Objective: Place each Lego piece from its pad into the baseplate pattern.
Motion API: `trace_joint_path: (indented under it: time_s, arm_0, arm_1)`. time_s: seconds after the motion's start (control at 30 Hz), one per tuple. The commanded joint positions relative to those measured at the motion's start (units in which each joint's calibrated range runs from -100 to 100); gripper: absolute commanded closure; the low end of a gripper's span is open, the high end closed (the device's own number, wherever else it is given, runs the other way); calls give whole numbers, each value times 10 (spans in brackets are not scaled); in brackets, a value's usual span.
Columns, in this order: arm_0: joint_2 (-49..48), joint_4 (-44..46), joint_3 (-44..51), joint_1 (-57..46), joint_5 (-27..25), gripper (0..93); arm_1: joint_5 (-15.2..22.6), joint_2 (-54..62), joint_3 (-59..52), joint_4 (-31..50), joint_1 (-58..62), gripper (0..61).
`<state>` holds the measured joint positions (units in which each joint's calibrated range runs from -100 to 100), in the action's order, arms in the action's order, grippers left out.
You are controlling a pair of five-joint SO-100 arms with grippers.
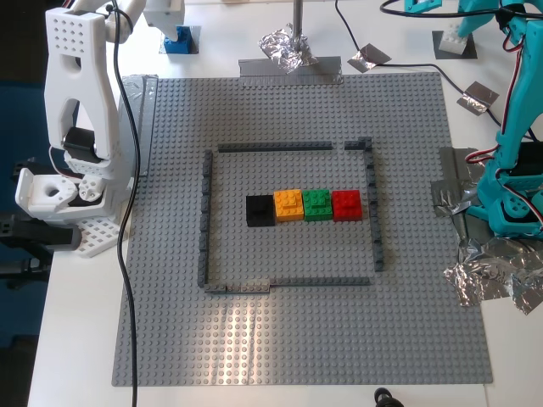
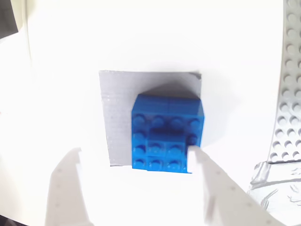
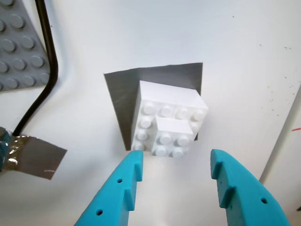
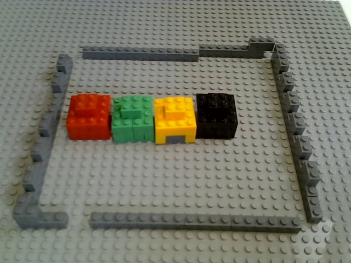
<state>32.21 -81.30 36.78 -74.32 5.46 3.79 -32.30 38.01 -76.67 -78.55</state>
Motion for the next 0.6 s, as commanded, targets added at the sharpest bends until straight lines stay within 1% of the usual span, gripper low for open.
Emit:
trace_joint_path:
  time_s: [0.0,0.1,0.13,0.23,0.3,0.37,0.57]
  arm_0:
    - [-2,-6,21,9,2,764]
    - [-1,-6,21,11,2,764]
    - [0,-6,21,11,2,764]
    - [1,-6,19,9,2,764]
    - [1,-1,7,8,2,764]
    - [1,0,2,8,2,764]
    - [8,0,4,8,12,764]
  arm_1:
    - [3,6,31,9,3,342]
    - [-1,5,33,10,4,462]
    - [-1,6,34,10,4,491]
    - [1,7,32,9,5,563]
    - [0,8,31,8,7,600]
    - [0,11,31,7,8,610]
    - [4,53,41,-5,13,611]
